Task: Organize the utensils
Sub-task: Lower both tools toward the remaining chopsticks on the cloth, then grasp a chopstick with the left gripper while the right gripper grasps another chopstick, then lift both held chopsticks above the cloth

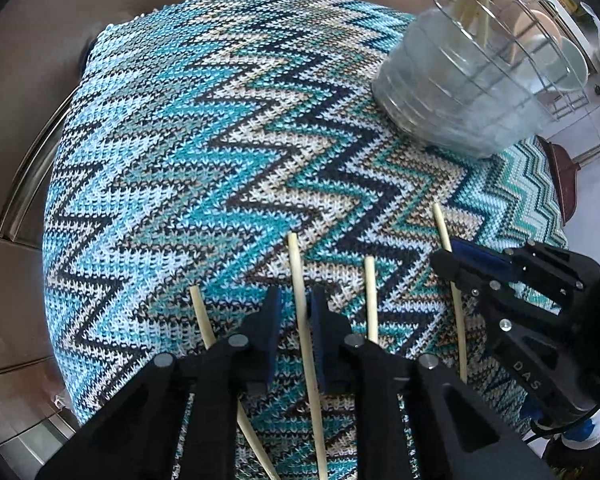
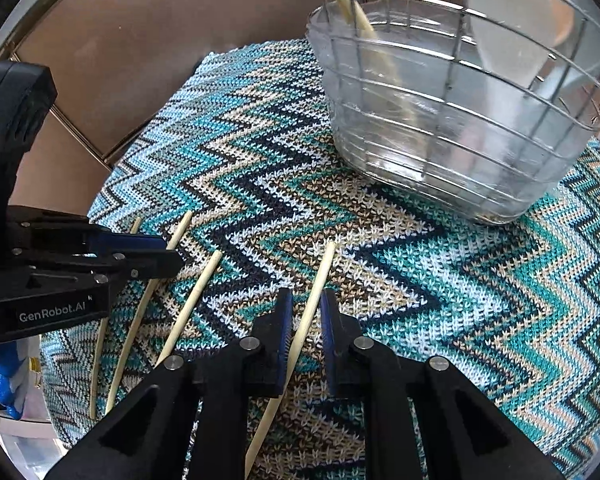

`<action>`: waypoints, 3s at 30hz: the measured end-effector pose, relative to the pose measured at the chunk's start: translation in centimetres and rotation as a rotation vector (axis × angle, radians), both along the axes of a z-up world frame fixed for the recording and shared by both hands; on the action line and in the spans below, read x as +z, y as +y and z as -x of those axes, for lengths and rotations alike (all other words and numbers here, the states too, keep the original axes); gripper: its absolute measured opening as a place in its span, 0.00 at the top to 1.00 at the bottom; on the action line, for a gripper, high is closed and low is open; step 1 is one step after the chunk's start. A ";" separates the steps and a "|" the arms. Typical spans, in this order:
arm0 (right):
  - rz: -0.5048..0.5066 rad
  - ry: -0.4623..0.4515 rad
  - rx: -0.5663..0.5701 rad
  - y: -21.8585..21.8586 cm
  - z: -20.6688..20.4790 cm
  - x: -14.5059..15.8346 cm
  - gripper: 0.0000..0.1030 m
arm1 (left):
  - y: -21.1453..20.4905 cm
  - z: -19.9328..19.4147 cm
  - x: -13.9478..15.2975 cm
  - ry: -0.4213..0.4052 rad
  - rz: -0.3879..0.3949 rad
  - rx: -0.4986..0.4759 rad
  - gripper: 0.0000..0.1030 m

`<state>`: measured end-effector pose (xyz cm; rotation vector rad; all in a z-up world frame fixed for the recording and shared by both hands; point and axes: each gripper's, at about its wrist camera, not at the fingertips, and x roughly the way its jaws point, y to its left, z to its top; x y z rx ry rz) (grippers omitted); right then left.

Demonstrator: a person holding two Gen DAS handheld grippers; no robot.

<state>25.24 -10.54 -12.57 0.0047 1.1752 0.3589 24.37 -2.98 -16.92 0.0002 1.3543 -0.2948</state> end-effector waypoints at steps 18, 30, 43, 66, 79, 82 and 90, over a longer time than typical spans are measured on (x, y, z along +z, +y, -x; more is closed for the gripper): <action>-0.107 -0.086 0.003 -1.1 4.0 4.5 0.95 | 0.8 2.6 2.5 -0.079 0.003 0.051 0.95; -0.168 -0.264 0.004 -1.7 9.6 9.7 0.95 | 1.7 7.7 8.0 -0.294 0.005 0.094 0.95; -0.191 -0.418 -0.015 -3.3 17.3 13.1 0.95 | 1.0 15.4 11.7 -0.540 -0.067 0.125 0.95; -0.207 -0.528 -0.035 -4.7 23.9 15.9 0.95 | 2.4 21.9 15.2 -0.665 -0.061 0.175 0.95; -0.217 -0.561 -0.036 -5.1 24.8 16.8 0.95 | 3.3 23.5 17.8 -0.731 -0.024 0.191 0.95; -0.222 -0.559 -0.040 -5.3 24.7 16.7 0.95 | 3.4 23.6 18.0 -0.736 -0.025 0.190 0.95; -0.237 -0.562 -0.051 -5.9 24.7 16.5 0.95 | 3.6 23.7 18.6 -0.746 0.001 0.198 0.95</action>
